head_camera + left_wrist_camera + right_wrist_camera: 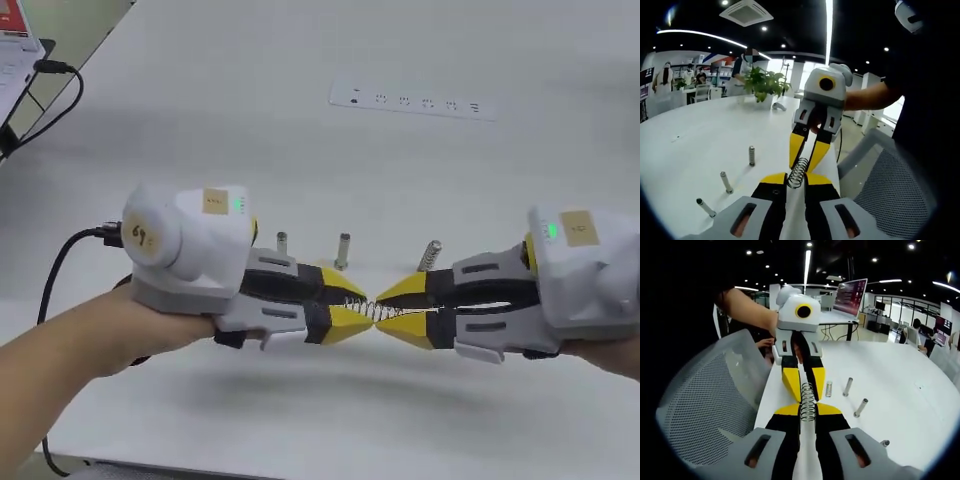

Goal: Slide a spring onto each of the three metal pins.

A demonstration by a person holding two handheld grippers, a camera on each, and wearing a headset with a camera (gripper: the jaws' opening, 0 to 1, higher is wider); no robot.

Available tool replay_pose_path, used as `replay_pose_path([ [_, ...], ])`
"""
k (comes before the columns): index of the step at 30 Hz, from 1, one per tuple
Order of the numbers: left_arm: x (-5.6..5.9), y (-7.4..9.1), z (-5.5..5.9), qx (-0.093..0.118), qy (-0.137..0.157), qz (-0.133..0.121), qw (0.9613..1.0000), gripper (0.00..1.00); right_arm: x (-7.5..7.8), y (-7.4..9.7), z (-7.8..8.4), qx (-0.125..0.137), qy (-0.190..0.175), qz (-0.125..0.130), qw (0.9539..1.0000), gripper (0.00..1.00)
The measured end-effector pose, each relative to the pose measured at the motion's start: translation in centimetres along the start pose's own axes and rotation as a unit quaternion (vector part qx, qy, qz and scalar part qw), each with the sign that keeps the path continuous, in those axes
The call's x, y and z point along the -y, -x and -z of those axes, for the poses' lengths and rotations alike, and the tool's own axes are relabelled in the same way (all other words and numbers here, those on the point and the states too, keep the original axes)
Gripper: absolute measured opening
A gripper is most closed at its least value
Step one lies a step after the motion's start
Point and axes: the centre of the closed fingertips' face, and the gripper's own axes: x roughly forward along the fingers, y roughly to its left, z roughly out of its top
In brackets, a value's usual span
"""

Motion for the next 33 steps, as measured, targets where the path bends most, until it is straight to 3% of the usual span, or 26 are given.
replay_pose_path([
  [6,0.6,0.0,0.1,-0.004,-0.009,0.006,0.9999,0.04,-0.3,0.0,0.1,-0.001,-0.005,-0.002,1.0,0.08],
  [11,0.8,-0.1,-0.1,0.0,-0.001,0.01,0.9999,0.03,-0.3,0.2,0.2,-0.005,-0.023,0.002,0.9997,0.09],
  [17,0.8,0.1,-0.1,0.004,0.008,0.012,0.9999,0.03,-0.3,0.5,1.0,-0.02,-0.019,0.005,0.9996,0.09],
  [33,0.7,0.3,0.0,0.007,0.023,0.015,0.9996,0.04,-0.7,0.6,0.4,-0.006,-0.022,0.0,0.9997,0.07],
])
